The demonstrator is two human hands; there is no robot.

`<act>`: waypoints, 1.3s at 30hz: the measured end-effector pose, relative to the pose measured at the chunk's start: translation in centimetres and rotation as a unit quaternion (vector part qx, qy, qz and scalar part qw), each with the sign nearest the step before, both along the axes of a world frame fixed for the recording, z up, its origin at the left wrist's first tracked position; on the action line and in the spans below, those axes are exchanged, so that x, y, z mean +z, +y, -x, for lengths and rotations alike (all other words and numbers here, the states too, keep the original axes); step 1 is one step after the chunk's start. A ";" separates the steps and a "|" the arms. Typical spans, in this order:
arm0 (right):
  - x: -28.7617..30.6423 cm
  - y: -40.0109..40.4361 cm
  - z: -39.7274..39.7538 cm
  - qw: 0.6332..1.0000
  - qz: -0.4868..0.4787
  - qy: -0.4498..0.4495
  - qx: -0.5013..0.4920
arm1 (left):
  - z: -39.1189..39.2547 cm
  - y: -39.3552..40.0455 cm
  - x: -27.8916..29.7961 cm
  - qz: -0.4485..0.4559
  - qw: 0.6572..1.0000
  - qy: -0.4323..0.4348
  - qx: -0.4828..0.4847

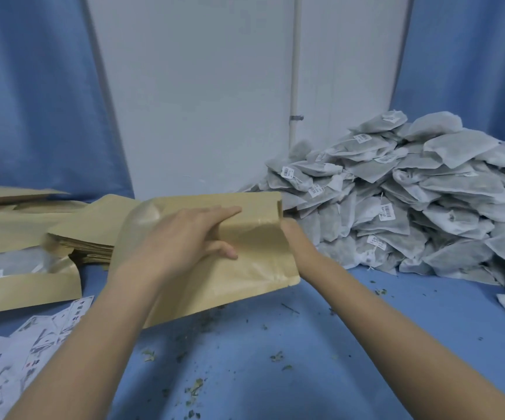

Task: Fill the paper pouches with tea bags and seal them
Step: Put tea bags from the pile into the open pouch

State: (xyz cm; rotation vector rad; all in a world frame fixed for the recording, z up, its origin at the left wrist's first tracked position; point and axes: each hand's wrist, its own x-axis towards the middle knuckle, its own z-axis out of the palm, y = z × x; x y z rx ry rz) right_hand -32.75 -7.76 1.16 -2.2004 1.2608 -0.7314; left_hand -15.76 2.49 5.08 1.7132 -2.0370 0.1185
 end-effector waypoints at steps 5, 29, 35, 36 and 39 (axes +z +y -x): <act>-4.1 -3.1 3.2 0.994 0.093 -0.052 -0.033 | -0.3 -4.0 -3.1 -0.037 0.998 0.014 0.043; -1.4 -9.3 10.0 0.977 -0.070 -0.198 0.041 | -3.1 -10.2 -6.5 -0.059 0.990 0.120 0.037; -1.3 -8.2 8.3 0.958 -0.138 -0.233 0.091 | -2.7 -9.6 -5.9 -0.068 0.987 0.144 0.008; -1.4 -8.1 7.2 0.960 -0.137 -0.228 0.091 | -2.4 -9.5 -5.7 -0.070 0.985 0.159 -0.008; -2.3 -7.6 3.1 0.977 -0.074 -0.197 0.046 | -1.3 -9.2 -5.0 -0.068 0.979 0.184 -0.049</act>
